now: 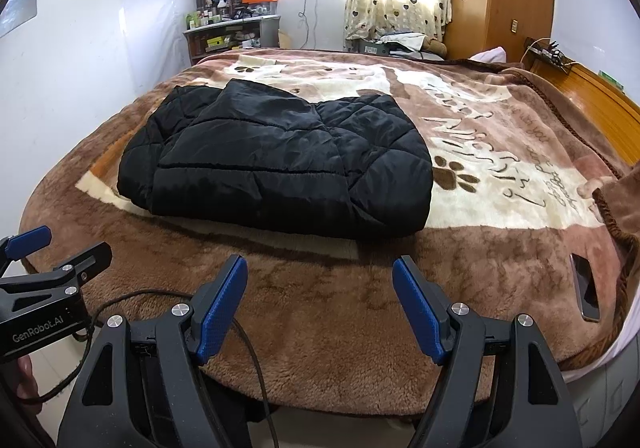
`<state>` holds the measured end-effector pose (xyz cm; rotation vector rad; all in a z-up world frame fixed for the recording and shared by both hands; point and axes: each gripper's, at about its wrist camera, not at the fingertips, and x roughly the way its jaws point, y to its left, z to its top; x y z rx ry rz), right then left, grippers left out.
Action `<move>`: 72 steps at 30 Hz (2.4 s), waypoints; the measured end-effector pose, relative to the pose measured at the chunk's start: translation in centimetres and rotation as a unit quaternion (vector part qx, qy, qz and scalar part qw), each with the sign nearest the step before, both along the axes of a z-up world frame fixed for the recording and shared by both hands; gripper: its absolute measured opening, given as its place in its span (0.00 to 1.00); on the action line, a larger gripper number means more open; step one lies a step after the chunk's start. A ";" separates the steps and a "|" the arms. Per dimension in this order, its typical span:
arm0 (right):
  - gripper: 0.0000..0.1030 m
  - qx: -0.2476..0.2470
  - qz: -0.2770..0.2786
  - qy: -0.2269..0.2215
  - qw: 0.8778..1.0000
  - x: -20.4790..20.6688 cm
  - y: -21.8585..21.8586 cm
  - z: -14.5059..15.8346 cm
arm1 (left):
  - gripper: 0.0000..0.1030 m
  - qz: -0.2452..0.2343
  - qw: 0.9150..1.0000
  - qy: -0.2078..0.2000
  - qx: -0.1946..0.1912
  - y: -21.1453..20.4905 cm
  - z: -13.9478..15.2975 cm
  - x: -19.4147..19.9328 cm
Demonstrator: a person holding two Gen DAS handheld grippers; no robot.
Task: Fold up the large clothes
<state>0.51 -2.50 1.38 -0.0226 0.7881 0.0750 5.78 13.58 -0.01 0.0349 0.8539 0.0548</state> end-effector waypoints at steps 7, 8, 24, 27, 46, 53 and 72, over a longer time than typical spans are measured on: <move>0.73 0.003 -0.003 0.003 1.000 -0.1 -0.1 -0.2 | 0.90 -0.005 1.000 0.002 0.000 -0.3 0.0 0.0; 0.73 0.003 -0.003 0.003 1.000 -0.1 -0.1 -0.2 | 0.90 -0.005 1.000 0.002 -0.002 -0.3 0.0 0.0; 0.73 0.005 -0.005 0.004 1.000 -0.1 -0.3 -0.3 | 0.90 -0.009 1.000 0.000 0.000 -0.5 0.0 -0.1; 0.73 0.006 -0.006 0.005 1.000 -0.1 -0.2 -0.4 | 0.90 -0.008 1.000 0.000 0.000 -0.5 0.0 -0.1; 0.73 0.007 -0.007 0.006 1.000 -0.2 -0.1 -0.5 | 0.90 -0.010 1.000 0.001 -0.001 -0.5 0.0 -0.1; 0.73 0.007 -0.007 0.007 1.000 -0.3 -0.2 -0.5 | 0.90 -0.008 1.000 0.001 0.000 -0.4 0.0 -0.1; 0.73 0.008 -0.008 0.008 1.000 -0.3 -0.3 -0.7 | 0.90 -0.008 1.000 0.005 -0.001 -0.7 -0.3 -0.1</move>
